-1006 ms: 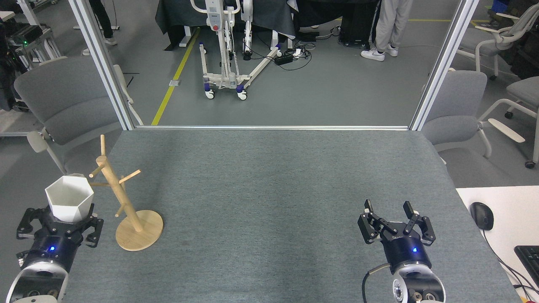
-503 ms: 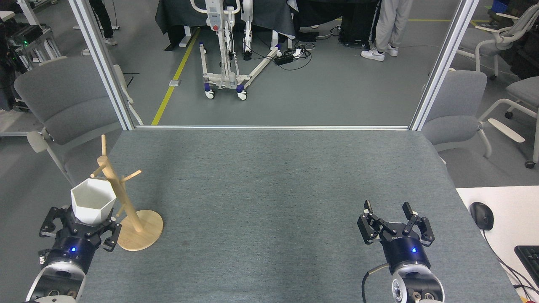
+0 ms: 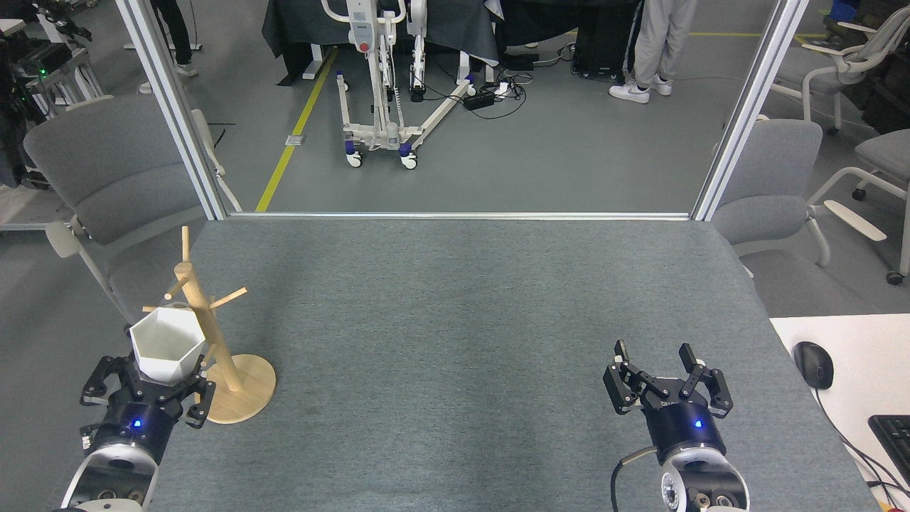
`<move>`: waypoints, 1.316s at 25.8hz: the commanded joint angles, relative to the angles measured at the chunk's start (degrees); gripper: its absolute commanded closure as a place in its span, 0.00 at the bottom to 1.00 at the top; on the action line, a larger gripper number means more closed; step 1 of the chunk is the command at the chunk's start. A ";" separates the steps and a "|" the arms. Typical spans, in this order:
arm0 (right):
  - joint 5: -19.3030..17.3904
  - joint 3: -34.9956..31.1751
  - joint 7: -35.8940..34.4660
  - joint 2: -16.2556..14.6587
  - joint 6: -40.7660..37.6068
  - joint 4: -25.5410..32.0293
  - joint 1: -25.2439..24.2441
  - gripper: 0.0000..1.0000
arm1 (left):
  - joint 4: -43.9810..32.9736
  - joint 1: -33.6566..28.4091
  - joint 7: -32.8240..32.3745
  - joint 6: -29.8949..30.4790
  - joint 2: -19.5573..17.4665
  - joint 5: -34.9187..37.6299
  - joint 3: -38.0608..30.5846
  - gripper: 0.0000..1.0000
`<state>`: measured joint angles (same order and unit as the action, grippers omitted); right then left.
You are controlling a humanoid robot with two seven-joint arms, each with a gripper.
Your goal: Hang cup on storage rack
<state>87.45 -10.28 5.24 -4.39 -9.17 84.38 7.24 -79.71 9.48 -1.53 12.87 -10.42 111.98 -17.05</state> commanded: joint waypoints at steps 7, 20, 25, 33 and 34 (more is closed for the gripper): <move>0.00 0.00 -0.06 -0.01 0.03 -0.70 0.67 0.00 | 5.27 0.10 0.12 -0.83 1.55 -0.27 0.00 0.02; 2.11 0.88 -0.14 -0.18 -0.23 -5.10 0.75 0.00 | 9.49 -0.95 0.47 5.32 9.28 -1.15 0.79 0.01; 1.84 0.88 -0.14 -0.53 0.12 -5.80 3.21 0.00 | 5.45 -1.48 2.41 9.19 17.80 -3.52 1.14 0.01; 1.49 0.35 -0.76 -0.18 0.21 -5.89 5.50 0.00 | 1.49 2.39 1.44 -4.35 18.25 -17.67 24.08 0.01; 1.58 0.35 -0.76 -0.01 0.21 -5.89 5.50 0.00 | 1.67 3.36 1.35 -6.02 18.33 -17.85 26.46 0.01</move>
<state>89.01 -9.85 4.50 -4.79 -8.91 78.49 12.25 -77.62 10.56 0.27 12.41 7.67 96.61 1.86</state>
